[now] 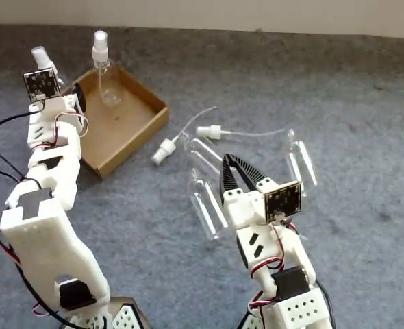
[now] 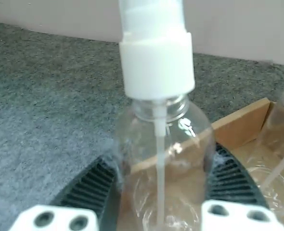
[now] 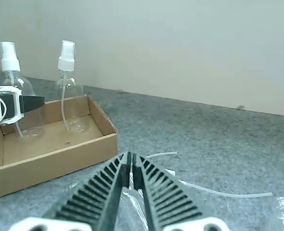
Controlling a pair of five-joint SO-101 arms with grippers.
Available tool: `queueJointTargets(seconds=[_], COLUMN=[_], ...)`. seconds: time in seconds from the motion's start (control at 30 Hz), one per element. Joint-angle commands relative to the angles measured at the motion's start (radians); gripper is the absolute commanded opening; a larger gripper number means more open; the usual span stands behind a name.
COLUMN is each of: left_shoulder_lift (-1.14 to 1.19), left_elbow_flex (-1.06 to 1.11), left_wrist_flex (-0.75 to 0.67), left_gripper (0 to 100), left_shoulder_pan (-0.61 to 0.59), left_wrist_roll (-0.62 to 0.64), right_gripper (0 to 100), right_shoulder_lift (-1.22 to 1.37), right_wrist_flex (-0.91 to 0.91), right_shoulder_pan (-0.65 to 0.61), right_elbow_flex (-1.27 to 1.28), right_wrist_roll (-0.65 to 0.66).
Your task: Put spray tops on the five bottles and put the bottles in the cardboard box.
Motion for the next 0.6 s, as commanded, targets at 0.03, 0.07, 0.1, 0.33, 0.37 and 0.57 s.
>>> queueJointTargets(seconds=[0.03,0.07,0.1,0.33,0.37,0.57], left_shoulder_lift=[-0.018,-0.018,-0.018,-0.018,-0.018,0.027], left_elbow_flex=[-0.058,-0.051,-0.042,-0.027,-0.027,-0.027], left_wrist_flex=[-0.109,-0.121,-0.13,-0.14,-0.14,-0.141], left_gripper=[8,8,8,8,8,8], left_shoulder_pan=[-0.008,-0.005,-0.004,-0.004,-0.004,-0.004], left_wrist_roll=[-0.072,-0.083,-0.087,-0.084,-0.084,-0.083], right_gripper=[0.5,0.5,0.5,0.5,0.5,0.5], right_shoulder_lift=[-0.002,-0.002,-0.002,-0.002,-0.002,-0.002], right_wrist_flex=[0.007,0.007,0.007,0.007,0.007,0.007], right_shoulder_pan=[0.012,0.012,0.012,0.012,0.012,0.012], right_elbow_flex=[0.142,0.142,0.142,0.142,0.142,0.142], right_wrist_roll=[-0.003,-0.003,-0.003,-0.003,-0.003,-0.003])
